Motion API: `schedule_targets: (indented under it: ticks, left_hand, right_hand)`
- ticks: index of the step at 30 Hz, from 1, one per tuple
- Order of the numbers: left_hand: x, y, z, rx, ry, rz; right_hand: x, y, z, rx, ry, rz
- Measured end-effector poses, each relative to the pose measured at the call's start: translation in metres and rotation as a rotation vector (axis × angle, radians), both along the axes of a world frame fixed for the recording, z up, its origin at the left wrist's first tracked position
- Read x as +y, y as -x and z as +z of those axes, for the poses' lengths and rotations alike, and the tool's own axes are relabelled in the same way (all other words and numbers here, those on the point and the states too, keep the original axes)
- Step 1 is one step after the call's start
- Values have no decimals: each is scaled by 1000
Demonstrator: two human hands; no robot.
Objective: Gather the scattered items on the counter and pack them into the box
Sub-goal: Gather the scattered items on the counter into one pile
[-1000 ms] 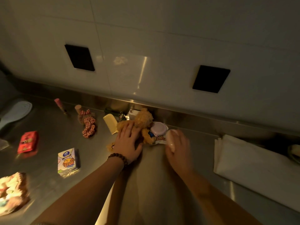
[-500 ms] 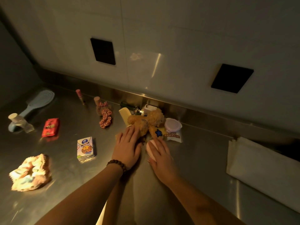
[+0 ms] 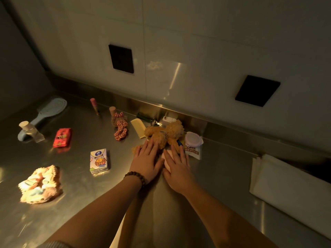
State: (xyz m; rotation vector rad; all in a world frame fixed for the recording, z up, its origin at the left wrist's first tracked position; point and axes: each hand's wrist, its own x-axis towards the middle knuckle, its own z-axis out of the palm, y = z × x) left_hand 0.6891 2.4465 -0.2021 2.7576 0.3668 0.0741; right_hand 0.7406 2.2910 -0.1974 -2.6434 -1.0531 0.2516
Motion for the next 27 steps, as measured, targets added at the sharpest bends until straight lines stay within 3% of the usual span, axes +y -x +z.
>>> schedule_targets:
  ticks: [7, 16, 27]
  left_hand:
    - [-11, 48, 35, -99, 108, 106]
    - [9, 157, 45, -89, 52, 335]
    - [86, 261, 44, -117, -53, 537]
  right_hand:
    - [-7, 29, 18, 25, -221, -81]
    - [21, 99, 36, 90, -279, 102]
    - [103, 156, 24, 114, -293, 171]
